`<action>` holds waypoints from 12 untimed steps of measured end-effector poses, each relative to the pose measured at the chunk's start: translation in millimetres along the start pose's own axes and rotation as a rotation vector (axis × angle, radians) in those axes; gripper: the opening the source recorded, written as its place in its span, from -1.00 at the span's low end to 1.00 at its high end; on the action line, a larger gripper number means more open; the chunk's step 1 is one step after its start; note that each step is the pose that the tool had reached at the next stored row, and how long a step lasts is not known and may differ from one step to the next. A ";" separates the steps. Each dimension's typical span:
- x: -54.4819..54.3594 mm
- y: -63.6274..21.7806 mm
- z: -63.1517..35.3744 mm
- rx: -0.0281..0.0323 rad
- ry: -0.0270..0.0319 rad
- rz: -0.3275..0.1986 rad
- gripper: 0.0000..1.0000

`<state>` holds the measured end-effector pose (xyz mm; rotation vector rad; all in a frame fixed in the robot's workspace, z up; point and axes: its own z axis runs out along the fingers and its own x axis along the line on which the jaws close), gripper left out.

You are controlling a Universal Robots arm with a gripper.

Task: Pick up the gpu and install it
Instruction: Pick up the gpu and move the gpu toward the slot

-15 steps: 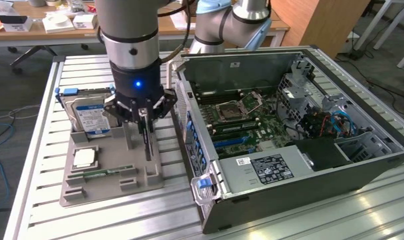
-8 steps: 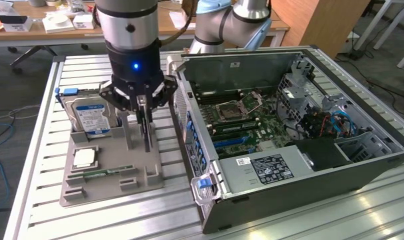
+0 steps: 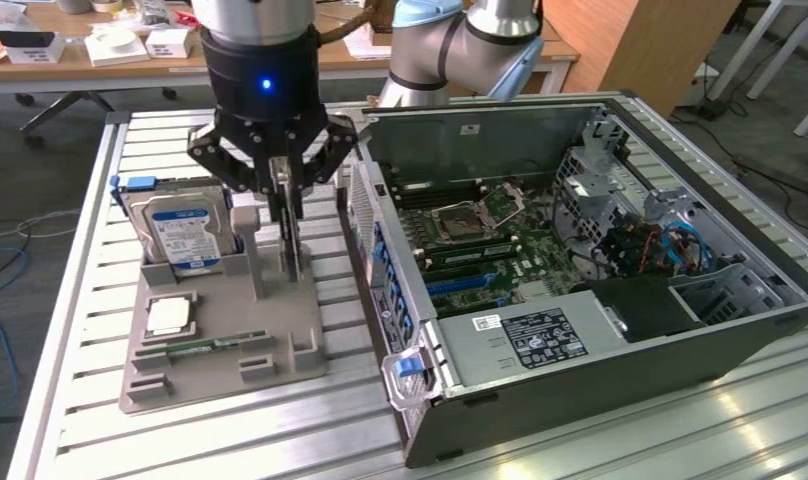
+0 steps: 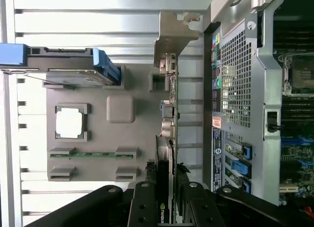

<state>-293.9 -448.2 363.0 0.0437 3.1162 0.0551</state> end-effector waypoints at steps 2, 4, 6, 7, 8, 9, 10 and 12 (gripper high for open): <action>-0.2 0.3 -9.0 0.0000 0.0000 0.000 -0.47; -0.4 0.6 -18.0 0.0001 0.0000 0.000 -0.47; -0.6 1.0 -26.9 0.0000 0.0000 0.000 -0.47; -0.8 1.1 -31.7 0.0000 0.0000 0.000 -0.47; -0.8 1.3 -36.0 0.0001 0.0000 0.000 -0.47; -1.0 1.4 -40.0 0.0001 0.0000 0.000 -0.47; -1.0 1.6 -43.7 0.0000 -0.0001 0.000 -0.47; -1.2 1.8 -50.6 0.0001 0.0000 0.000 -0.47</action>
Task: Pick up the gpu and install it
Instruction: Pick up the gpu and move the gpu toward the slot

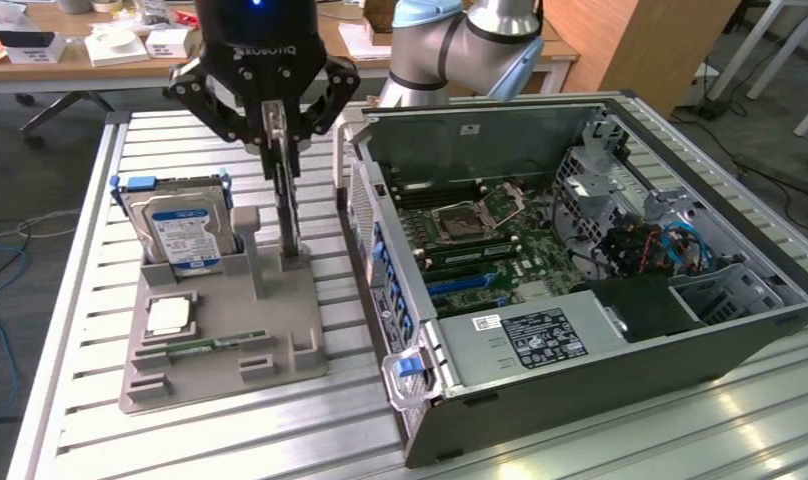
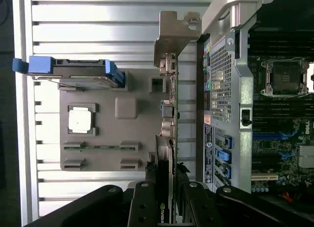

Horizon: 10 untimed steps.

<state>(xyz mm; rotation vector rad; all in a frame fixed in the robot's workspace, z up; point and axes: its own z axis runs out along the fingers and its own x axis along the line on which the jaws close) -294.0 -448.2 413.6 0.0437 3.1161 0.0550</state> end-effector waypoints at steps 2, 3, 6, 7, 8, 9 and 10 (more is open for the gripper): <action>-0.2 0.3 -6.2 0.0000 0.0000 0.000 -0.47; -0.2 0.3 -8.9 0.0000 -0.0001 0.000 -0.47; -0.3 0.4 -11.7 -0.0002 -0.0002 0.000 -0.47; -0.3 0.4 -11.8 -0.0001 -0.0002 0.000 -0.47; -0.3 0.4 -11.8 -0.0002 -0.0002 0.000 -0.47; -0.3 0.5 -11.8 -0.0001 -0.0001 0.000 -0.47; -0.3 0.4 -11.8 -0.0001 -0.0001 0.000 -0.47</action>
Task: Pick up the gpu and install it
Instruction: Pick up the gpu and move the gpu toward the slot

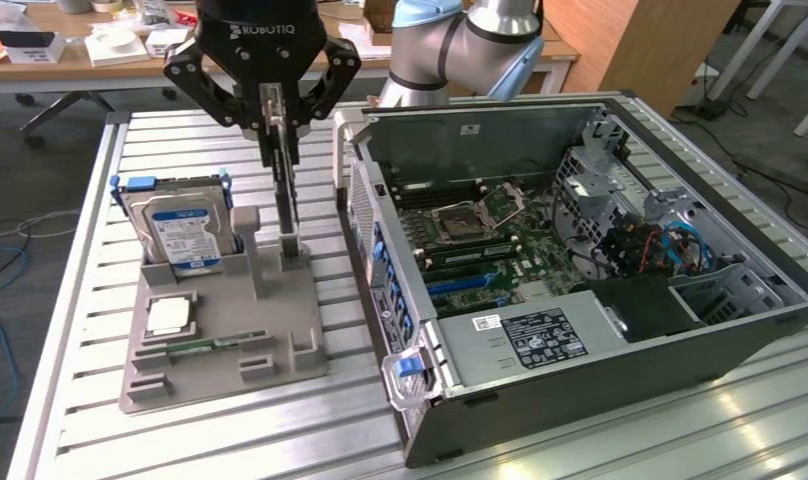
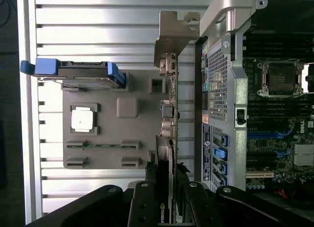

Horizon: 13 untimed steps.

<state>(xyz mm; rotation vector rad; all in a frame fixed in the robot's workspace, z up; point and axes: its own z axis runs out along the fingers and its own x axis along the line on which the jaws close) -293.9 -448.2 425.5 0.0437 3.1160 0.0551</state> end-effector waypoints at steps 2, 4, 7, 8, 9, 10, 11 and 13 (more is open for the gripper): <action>-0.2 0.0 -0.1 0.0001 0.0001 0.000 -0.47; -2.1 0.0 -0.1 0.0001 0.0002 0.000 -0.47; -7.7 0.2 0.1 0.0000 0.0001 0.000 -0.47; -10.3 0.3 0.2 -0.0002 0.0001 0.000 -0.47; -13.3 0.4 0.3 -0.0005 0.0000 0.000 -0.47; -17.1 0.5 0.4 -0.0009 0.0000 0.000 -0.47; -21.1 0.6 0.5 -0.0015 0.0000 0.000 -0.47; -29.8 0.8 0.7 -0.0027 0.0002 0.000 -0.47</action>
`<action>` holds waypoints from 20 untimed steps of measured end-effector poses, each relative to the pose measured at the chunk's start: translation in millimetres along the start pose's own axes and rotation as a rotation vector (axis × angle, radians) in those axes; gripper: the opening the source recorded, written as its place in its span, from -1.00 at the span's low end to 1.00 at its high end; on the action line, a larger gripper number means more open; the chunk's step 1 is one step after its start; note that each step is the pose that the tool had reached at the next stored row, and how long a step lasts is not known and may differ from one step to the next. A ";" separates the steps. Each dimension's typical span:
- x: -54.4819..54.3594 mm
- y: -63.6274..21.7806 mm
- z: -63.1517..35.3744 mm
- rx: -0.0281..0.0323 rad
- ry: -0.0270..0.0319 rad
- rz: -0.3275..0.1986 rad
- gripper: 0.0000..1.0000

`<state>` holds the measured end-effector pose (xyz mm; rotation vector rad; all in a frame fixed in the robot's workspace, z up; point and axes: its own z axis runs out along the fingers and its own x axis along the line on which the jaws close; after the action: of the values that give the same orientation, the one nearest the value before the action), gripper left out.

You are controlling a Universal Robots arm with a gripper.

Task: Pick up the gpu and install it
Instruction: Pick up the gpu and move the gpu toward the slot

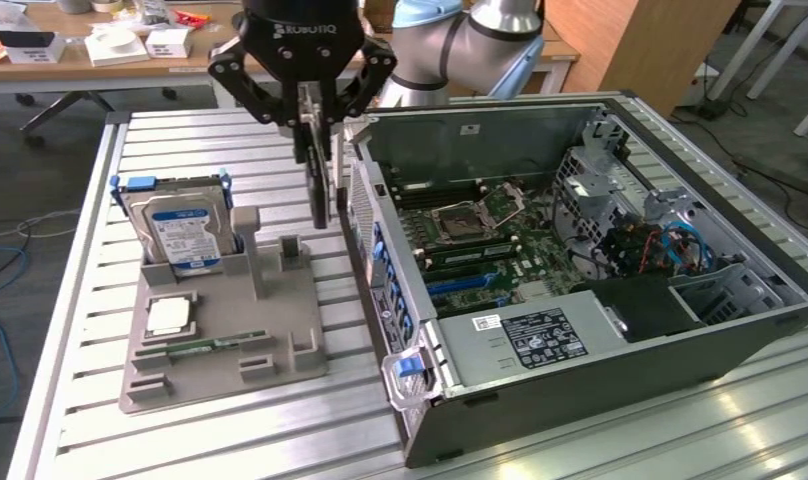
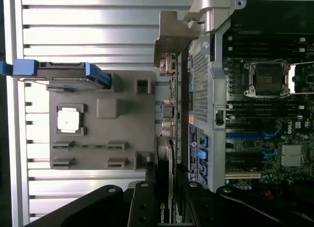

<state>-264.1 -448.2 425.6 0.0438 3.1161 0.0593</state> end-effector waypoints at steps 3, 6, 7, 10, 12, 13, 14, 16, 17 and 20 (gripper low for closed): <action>-13.0 0.4 0.4 -0.0014 -0.0001 0.000 -0.47; -25.0 0.8 0.6 -0.0021 0.0001 0.000 -0.47; -28.8 0.9 0.7 -0.0022 0.0001 0.000 -0.47; -39.9 1.3 1.1 -0.0026 0.0000 0.000 -0.47; -46.0 1.6 1.2 -0.0025 0.0000 0.000 -0.47; -48.6 1.8 1.3 -0.0026 0.0000 0.000 -0.47; -51.9 1.9 1.4 -0.0025 0.0000 0.000 -0.47; -58.1 2.2 1.5 -0.0025 0.0000 0.000 -0.47; -61.1 2.4 1.6 -0.0026 0.0000 0.000 -0.47; -70.7 2.9 1.9 -0.0025 0.0000 0.000 -0.47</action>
<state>-193.3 -447.2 425.5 0.0438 3.1160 0.0632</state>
